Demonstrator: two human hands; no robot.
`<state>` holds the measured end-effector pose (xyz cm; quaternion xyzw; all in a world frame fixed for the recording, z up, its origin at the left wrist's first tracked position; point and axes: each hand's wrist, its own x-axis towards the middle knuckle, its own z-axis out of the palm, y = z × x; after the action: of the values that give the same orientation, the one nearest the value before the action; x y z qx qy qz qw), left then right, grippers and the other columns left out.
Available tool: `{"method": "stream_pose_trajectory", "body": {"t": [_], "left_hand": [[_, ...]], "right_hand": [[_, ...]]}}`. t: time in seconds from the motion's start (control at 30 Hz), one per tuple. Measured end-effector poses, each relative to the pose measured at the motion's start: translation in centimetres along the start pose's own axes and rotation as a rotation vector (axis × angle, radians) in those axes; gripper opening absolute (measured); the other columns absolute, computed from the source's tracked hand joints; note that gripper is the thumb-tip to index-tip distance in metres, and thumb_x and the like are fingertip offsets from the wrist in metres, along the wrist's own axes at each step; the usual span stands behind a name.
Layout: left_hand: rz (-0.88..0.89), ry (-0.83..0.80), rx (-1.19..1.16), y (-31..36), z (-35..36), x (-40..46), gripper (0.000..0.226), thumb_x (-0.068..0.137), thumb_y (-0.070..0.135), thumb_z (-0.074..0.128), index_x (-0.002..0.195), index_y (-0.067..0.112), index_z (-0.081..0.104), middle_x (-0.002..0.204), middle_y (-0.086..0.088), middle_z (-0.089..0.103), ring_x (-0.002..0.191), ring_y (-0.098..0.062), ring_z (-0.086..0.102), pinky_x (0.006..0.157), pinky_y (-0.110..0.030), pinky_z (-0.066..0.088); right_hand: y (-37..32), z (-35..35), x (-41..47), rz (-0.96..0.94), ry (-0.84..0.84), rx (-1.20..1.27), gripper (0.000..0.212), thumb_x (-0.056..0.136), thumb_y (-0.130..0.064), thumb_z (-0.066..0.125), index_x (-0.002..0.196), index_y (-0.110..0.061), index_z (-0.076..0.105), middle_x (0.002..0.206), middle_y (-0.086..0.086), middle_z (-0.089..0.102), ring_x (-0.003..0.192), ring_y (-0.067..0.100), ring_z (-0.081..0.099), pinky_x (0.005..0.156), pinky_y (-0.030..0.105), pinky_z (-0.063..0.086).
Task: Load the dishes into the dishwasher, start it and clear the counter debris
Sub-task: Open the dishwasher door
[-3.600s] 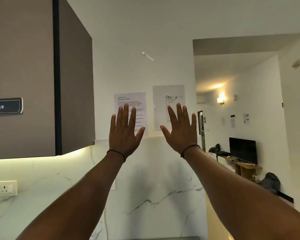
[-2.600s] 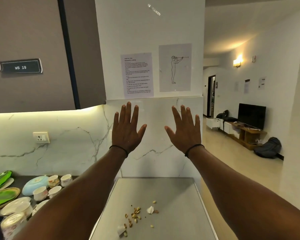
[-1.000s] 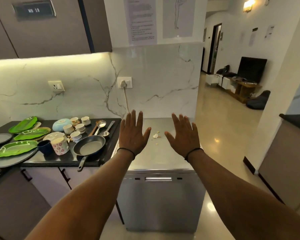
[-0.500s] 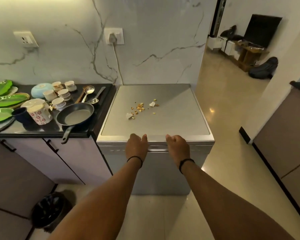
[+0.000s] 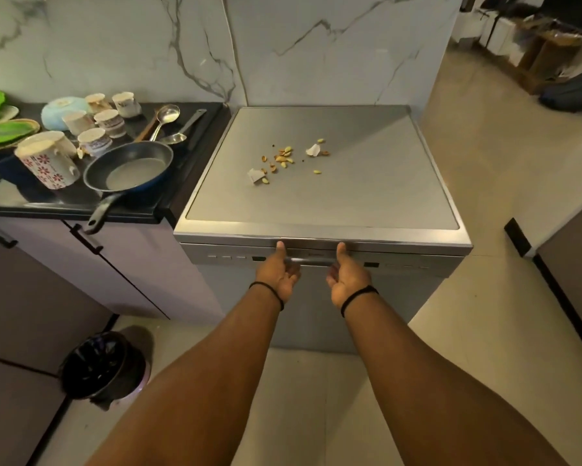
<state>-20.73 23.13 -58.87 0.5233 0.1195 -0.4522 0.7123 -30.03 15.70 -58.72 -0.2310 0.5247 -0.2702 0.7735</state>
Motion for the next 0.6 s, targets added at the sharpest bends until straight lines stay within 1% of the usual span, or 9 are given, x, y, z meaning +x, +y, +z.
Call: {"method": "stream_pose_trajectory", "body": {"t": [0.03,0.1,0.13,0.17,0.27,0.33,0.4,0.5,0.6], "left_hand": [[0.011,-0.017,-0.053,-0.1,0.0,0.5,0.033,0.099,0.035,0.049,0.115,0.007,0.055,0.107,-0.013,0.055,0.097,-0.024,0.057,0.096,-0.038,0.048],[0.036,-0.032,-0.121,0.0,0.0,1.1,0.04,0.1,0.033,0.047,0.128,0.004,0.049,0.123,-0.017,0.055,0.117,-0.03,0.055,0.107,-0.042,0.04],[0.037,-0.037,-0.147,0.1,-0.2,1.3,0.044,0.099,0.032,0.048,0.132,0.003,0.047,0.13,-0.018,0.054,0.124,-0.033,0.051,0.109,-0.043,0.039],[0.031,-0.036,-0.161,0.1,-0.5,1.6,0.047,0.098,0.033,0.049,0.133,0.002,0.046,0.134,-0.019,0.053,0.127,-0.034,0.049,0.108,-0.044,0.039],[0.022,-0.048,-0.142,0.0,-1.2,2.5,0.052,0.096,0.035,0.051,0.137,0.003,0.044,0.136,-0.021,0.051,0.127,-0.034,0.049,0.107,-0.042,0.04],[0.036,-0.06,-0.13,0.0,-1.1,2.7,0.054,0.095,0.037,0.053,0.136,0.003,0.044,0.136,-0.02,0.051,0.126,-0.033,0.05,0.106,-0.04,0.04],[0.052,-0.056,-0.131,-0.4,-0.7,2.8,0.056,0.094,0.039,0.054,0.135,0.003,0.045,0.134,-0.018,0.052,0.125,-0.032,0.051,0.106,-0.039,0.042],[0.062,-0.034,-0.151,-1.1,-0.8,3.2,0.062,0.09,0.042,0.059,0.138,0.004,0.044,0.131,-0.019,0.055,0.119,-0.031,0.056,0.097,-0.037,0.047],[0.082,-0.006,-0.143,-1.5,-0.8,3.6,0.066,0.087,0.047,0.06,0.136,0.006,0.046,0.117,-0.016,0.061,0.102,-0.027,0.062,0.092,-0.036,0.05]], "right_hand": [[0.1,0.3,0.6,-0.016,0.007,0.02,0.043,0.087,-0.031,0.068,0.117,-0.002,0.057,0.135,0.019,0.052,0.124,0.034,0.052,0.104,0.044,0.042],[0.4,0.7,1.6,-0.024,-0.017,0.083,0.029,0.088,-0.028,0.067,0.106,-0.007,0.06,0.13,0.017,0.058,0.109,0.028,0.06,0.095,0.038,0.049],[0.6,0.8,1.9,-0.02,-0.038,0.104,0.023,0.088,-0.028,0.067,0.1,-0.011,0.059,0.127,0.013,0.06,0.102,0.023,0.06,0.089,0.035,0.05],[0.9,0.8,2.3,-0.015,-0.054,0.108,0.02,0.088,-0.03,0.067,0.095,-0.014,0.058,0.124,0.009,0.061,0.1,0.02,0.06,0.086,0.033,0.049],[1.5,0.9,2.9,-0.008,-0.094,0.065,0.022,0.086,-0.039,0.066,0.089,-0.019,0.056,0.105,0.0,0.064,0.095,0.016,0.061,0.085,0.032,0.044],[1.4,0.7,2.9,-0.012,-0.101,0.014,0.026,0.085,-0.044,0.065,0.087,-0.02,0.057,0.092,-0.003,0.063,0.086,0.013,0.063,0.087,0.032,0.042],[1.2,0.2,3.3,-0.02,-0.09,-0.023,0.029,0.084,-0.048,0.066,0.091,-0.02,0.059,0.097,-0.005,0.063,0.081,0.01,0.06,0.088,0.034,0.04],[1.5,-0.3,3.6,-0.019,-0.069,-0.102,0.039,0.08,-0.054,0.067,0.1,-0.021,0.061,0.114,-0.004,0.063,0.089,0.013,0.055,0.087,0.035,0.036],[1.8,-0.2,3.6,-0.058,-0.009,-0.139,0.038,0.077,-0.056,0.07,0.086,-0.02,0.061,0.117,0.001,0.065,0.1,0.016,0.052,0.094,0.034,0.037]]}}
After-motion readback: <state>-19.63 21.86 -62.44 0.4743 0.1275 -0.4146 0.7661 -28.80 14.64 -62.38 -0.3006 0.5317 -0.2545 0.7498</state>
